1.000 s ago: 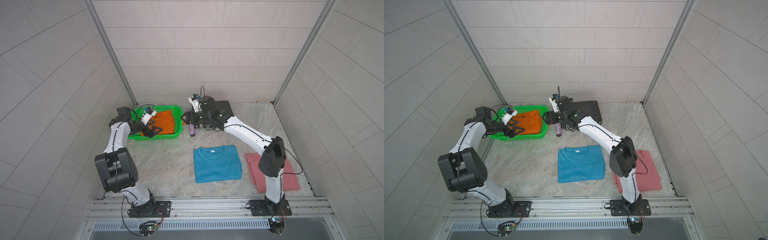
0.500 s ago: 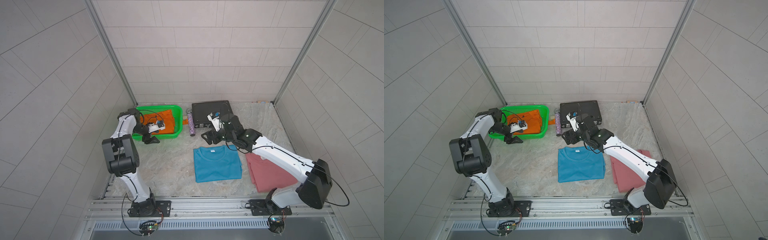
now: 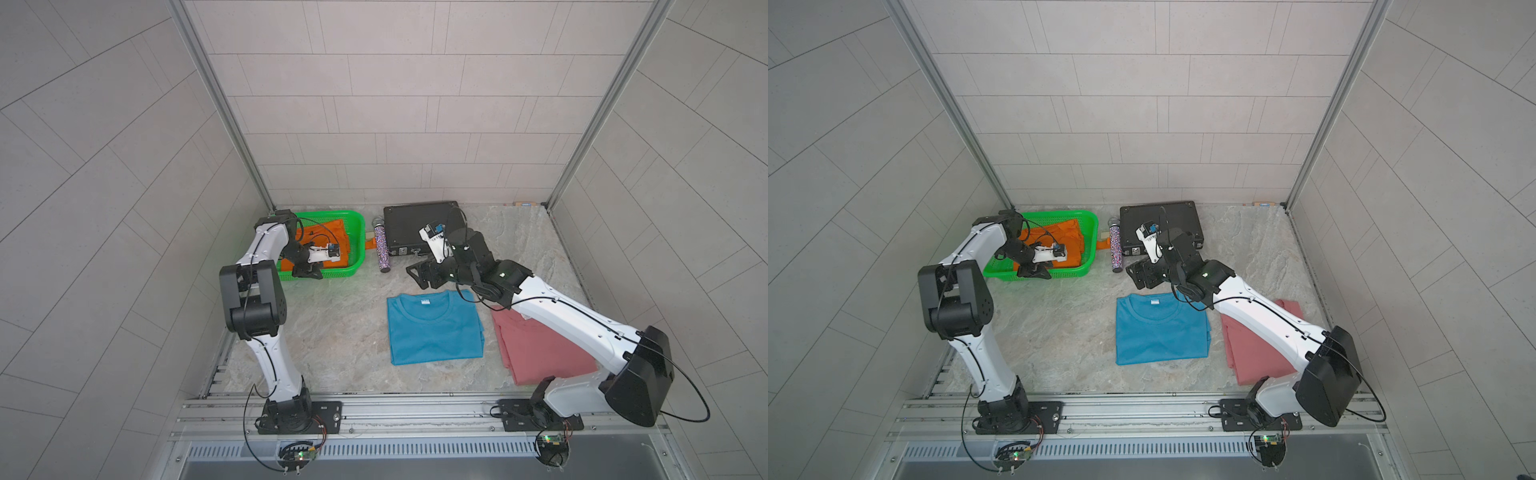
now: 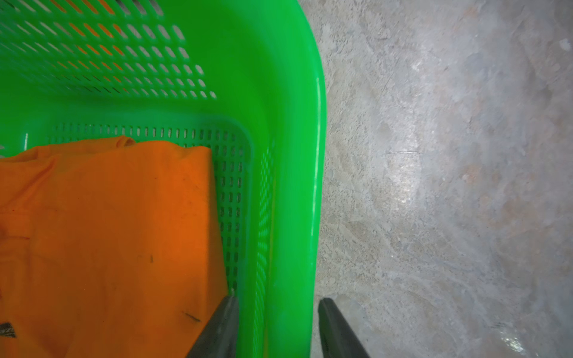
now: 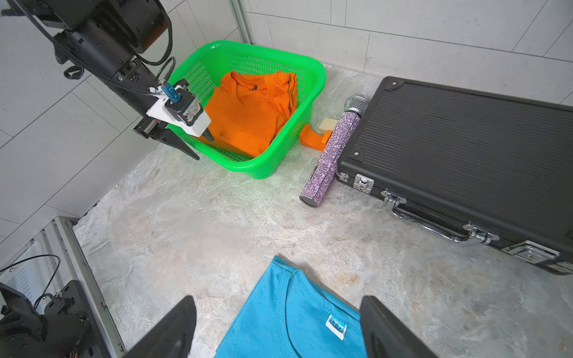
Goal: Put the folded t-shirts into the basket
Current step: Move the bin to the center of the board.
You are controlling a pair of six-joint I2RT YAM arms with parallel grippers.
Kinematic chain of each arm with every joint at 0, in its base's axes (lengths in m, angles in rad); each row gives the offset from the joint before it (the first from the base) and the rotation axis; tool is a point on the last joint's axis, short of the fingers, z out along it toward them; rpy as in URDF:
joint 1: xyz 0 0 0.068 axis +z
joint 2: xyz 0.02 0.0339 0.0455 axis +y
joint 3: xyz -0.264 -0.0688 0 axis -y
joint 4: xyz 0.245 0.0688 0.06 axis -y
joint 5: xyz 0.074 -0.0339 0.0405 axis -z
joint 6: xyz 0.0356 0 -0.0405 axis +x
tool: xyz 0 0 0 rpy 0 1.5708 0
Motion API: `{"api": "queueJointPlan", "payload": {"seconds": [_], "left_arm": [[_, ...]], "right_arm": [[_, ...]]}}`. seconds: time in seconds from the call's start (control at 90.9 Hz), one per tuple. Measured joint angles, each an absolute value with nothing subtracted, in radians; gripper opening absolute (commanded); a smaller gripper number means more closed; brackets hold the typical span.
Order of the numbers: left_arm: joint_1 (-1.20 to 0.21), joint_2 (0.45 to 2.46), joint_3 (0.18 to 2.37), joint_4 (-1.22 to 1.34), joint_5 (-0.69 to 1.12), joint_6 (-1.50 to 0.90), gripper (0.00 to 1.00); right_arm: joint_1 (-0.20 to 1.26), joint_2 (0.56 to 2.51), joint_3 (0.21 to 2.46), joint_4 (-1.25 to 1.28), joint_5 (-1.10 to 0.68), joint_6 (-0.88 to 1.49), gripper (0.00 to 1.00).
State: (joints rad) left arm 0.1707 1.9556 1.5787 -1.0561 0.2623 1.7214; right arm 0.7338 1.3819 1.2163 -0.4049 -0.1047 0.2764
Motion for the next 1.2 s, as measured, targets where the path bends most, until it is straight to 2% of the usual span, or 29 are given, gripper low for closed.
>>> {"api": "queueJointPlan", "payload": {"seconds": [0.099, 0.187, 0.286, 0.528, 0.671, 0.946, 1.034, 1.056, 1.089, 1.122, 1.199], "left_arm": [[0.159, 1.956, 1.562, -1.041, 0.245, 1.721, 0.29], [0.154, 1.953, 1.546, -1.036, 0.243, 1.724, 0.17], [0.149, 1.923, 1.515, -1.015, 0.242, 1.739, 0.07], [0.142, 1.771, 1.353, -0.997, 0.235, 1.743, 0.07], [0.13, 1.598, 1.188, -0.986, 0.246, 1.731, 0.06], [-0.041, 1.281, 0.854, -0.956, 0.261, 1.588, 0.08], [-0.102, 1.226, 0.781, -0.943, 0.255, 1.531, 0.15], [-0.114, 1.211, 0.764, -0.941, 0.257, 1.52, 0.21], [-0.131, 1.183, 0.746, -0.934, 0.257, 1.505, 0.35], [-0.144, 1.157, 0.73, -0.936, 0.259, 1.488, 0.45], [-0.16, 1.121, 0.704, -0.975, 0.268, 1.44, 0.6]], "right_arm": [[0.734, 1.382, 1.216, -0.405, -0.103, 0.276, 0.86], [0.734, 1.382, 1.216, -0.405, -0.102, 0.276, 0.86], [0.734, 1.382, 1.216, -0.405, -0.1, 0.276, 0.86], [0.734, 1.378, 1.215, -0.411, -0.1, 0.282, 0.86], [0.734, 1.352, 1.188, -0.408, -0.101, 0.298, 0.86], [0.734, 1.291, 1.089, -0.421, -0.116, 0.36, 0.86], [0.734, 1.273, 1.084, -0.45, -0.117, 0.375, 0.86], [0.734, 1.268, 1.084, -0.456, -0.117, 0.377, 0.86], [0.734, 1.259, 1.082, -0.464, -0.117, 0.379, 0.86], [0.734, 1.25, 1.08, -0.467, -0.117, 0.382, 0.86], [0.734, 1.234, 1.074, -0.472, -0.12, 0.382, 0.86]]}}
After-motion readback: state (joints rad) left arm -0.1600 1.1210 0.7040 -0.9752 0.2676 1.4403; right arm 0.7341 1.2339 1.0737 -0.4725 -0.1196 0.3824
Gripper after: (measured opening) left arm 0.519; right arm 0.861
